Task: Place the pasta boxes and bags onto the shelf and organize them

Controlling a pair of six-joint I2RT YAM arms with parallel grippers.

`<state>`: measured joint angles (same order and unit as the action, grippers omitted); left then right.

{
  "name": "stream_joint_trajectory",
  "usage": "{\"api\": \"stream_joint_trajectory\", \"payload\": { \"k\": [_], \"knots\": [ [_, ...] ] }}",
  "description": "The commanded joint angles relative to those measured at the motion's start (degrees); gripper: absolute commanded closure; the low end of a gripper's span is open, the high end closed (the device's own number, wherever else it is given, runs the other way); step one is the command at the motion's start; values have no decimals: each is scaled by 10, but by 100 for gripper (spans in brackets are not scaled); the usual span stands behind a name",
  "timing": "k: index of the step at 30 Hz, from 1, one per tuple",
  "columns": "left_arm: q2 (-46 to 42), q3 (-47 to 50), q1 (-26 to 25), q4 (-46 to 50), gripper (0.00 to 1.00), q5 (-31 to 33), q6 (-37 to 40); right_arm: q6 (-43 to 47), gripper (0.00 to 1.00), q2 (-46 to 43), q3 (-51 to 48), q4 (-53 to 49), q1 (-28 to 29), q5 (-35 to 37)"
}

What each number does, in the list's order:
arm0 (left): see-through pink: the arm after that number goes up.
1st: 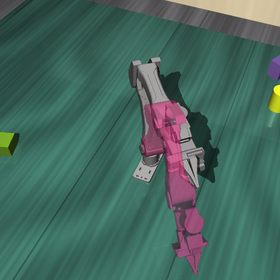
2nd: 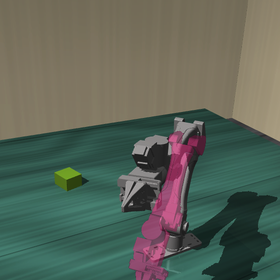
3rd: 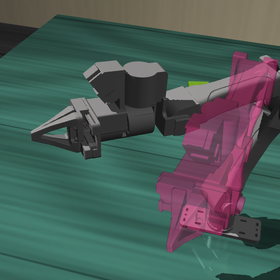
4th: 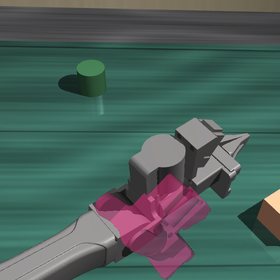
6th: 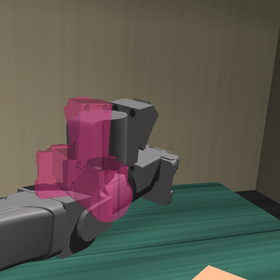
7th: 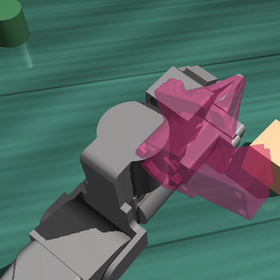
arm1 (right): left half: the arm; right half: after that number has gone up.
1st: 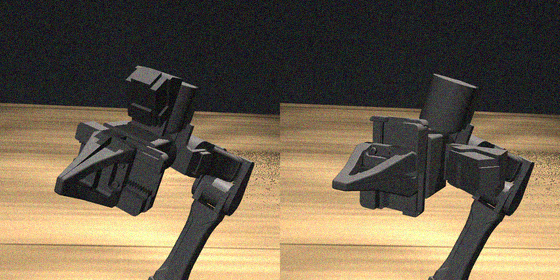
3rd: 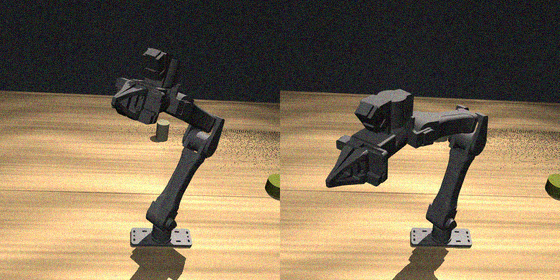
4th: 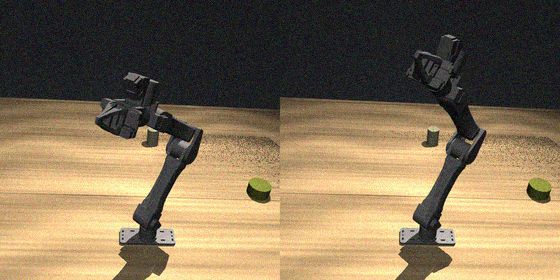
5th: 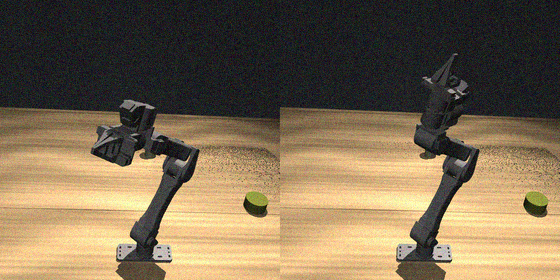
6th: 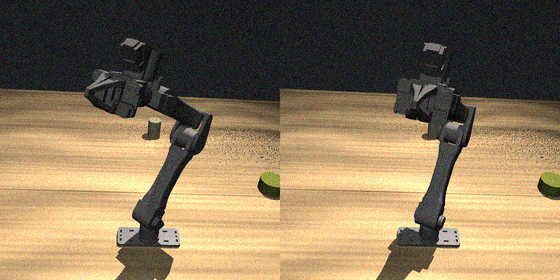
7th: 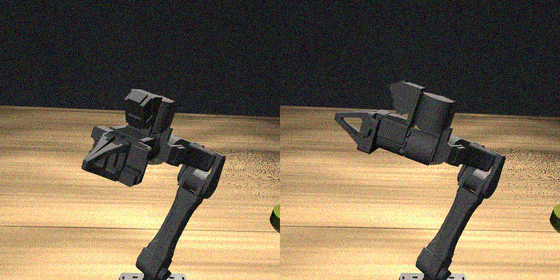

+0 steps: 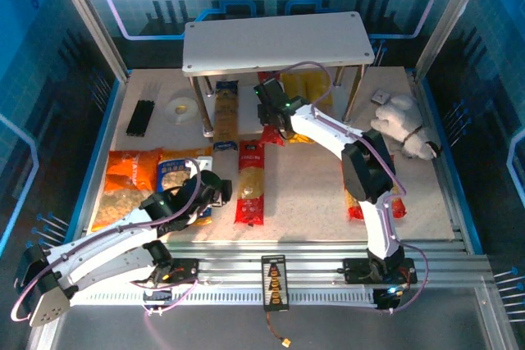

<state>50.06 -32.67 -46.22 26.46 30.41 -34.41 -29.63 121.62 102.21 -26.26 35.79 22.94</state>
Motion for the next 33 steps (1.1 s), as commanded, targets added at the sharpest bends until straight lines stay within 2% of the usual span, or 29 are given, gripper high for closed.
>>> {"api": "stream_joint_trajectory", "payload": {
  "k": [1,7,11,17,22,26,29,33],
  "knots": [
    [-8,-13,4,12,28,14,3,6,96,14,35,41,-16,24],
    [-8,-15,4,14,27,14,1,4,90,28,28,34,-23,21],
    [-8,-15,4,14,27,13,1,-1,80,33,26,35,-30,16],
    [-6,-16,4,14,25,10,0,-2,56,42,29,32,-40,7],
    [5,-20,5,16,24,4,0,-3,49,41,25,34,-45,-4],
    [15,-21,4,10,24,-11,-1,1,32,21,2,58,-44,-17],
    [25,-24,4,6,23,-21,-2,5,27,-2,-21,80,-44,-33],
    [35,-24,3,2,23,-33,-4,2,26,-40,-54,101,-43,-59]
  ]
}}
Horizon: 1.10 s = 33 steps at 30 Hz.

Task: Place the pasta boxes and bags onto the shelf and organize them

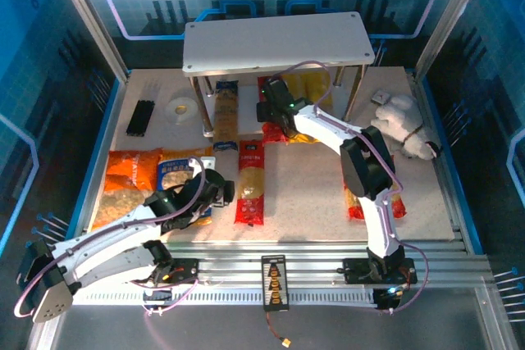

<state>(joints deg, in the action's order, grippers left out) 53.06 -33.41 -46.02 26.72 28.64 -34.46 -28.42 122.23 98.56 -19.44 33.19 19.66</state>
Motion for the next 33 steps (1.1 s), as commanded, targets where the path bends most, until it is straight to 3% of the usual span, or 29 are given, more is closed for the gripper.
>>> {"api": "stream_joint_trajectory", "payload": {
  "k": [1,4,6,20,28,33],
  "knots": [
    [7,-17,1,-2,24,-18,-5,-12,25,-61,-33,42,-18,-29],
    [12,-17,-1,-4,23,-25,-6,-13,22,-122,-89,78,-17,-34],
    [18,-20,-4,-6,17,-32,-3,-9,20,-162,-121,89,-16,-31],
    [151,-47,-47,-90,15,-89,-23,-13,14,-507,-439,64,-12,-42],
    [241,-76,-46,-99,8,-95,-29,-11,14,-615,-495,40,-17,-30],
    [288,-70,-34,-140,1,-133,-47,-12,14,-644,-508,42,-21,-33]
  ]
}}
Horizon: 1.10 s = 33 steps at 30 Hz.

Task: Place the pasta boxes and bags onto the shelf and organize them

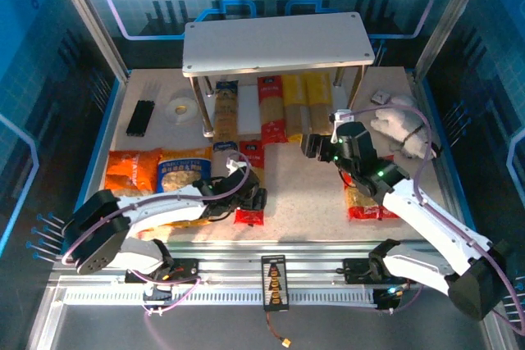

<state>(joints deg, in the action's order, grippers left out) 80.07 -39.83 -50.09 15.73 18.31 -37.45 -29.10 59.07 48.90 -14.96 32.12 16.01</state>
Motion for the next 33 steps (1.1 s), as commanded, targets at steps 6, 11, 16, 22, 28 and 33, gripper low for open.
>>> {"api": "stream_joint_trajectory", "payload": {
  "k": [6,11,16,22,28,33],
  "knots": [
    [44,-5,22,-37,1,-35,-27,-7,14,-48,-34,2,-20,2],
    [83,-40,23,-27,1,-42,-21,-11,14,-69,-52,9,-32,0],
    [124,-66,20,-11,1,-39,-17,-10,13,-79,-58,6,-41,-8],
    [155,-86,16,11,9,-35,-16,-16,13,-86,-68,6,-53,-19],
    [149,-84,16,37,38,-23,-14,-18,13,-96,-73,4,-61,-24],
    [136,-77,16,39,50,-27,-8,-20,13,-103,-74,1,-64,-25]
  ]
}}
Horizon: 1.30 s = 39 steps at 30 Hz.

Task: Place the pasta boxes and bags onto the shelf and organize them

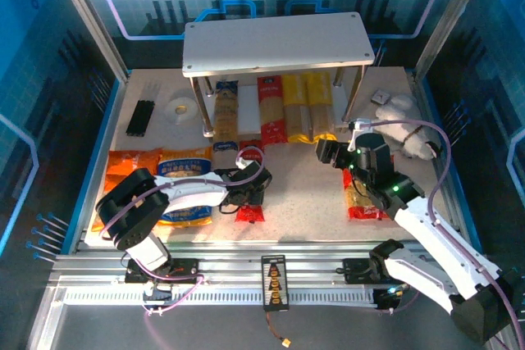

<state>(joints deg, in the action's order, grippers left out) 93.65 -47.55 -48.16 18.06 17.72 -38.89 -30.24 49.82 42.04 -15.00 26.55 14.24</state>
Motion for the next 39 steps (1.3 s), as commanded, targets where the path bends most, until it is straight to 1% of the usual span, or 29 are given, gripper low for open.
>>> {"api": "stream_joint_trajectory", "payload": {
  "k": [1,3,5,8,9,10,11,17,27,32,37,39],
  "knots": [
    [-5,1,-4,16,54,-24,8,-10,13,-12,-6,1,-8,-8],
    [-16,4,-3,16,58,-23,12,-11,13,-14,-5,0,-8,-9],
    [-30,6,-3,21,66,-22,15,-13,13,-17,-5,0,-8,-10],
    [-45,4,-3,33,74,-23,20,-14,13,-20,-5,-3,-9,-11],
    [-51,3,-3,36,81,-23,21,-16,13,-22,-5,-3,-9,-11],
    [-57,5,-3,38,93,-26,23,-16,13,-23,-5,-4,-9,-11],
    [-63,7,-3,39,100,-23,21,-17,13,-24,-6,-5,-9,-12],
    [-101,16,-3,48,100,-28,24,-17,13,-34,-8,-14,-9,-11],
    [-177,14,-7,68,100,-71,19,-25,13,-42,-15,-21,-9,-15],
    [-222,9,-7,92,100,-61,15,-27,13,-40,-16,-23,-9,-19],
    [-248,-11,-8,162,100,-43,12,-23,13,-44,-13,-27,-9,-18],
    [-265,-4,-8,173,100,-45,8,-22,12,-46,-12,-29,-9,-18]
  ]
}}
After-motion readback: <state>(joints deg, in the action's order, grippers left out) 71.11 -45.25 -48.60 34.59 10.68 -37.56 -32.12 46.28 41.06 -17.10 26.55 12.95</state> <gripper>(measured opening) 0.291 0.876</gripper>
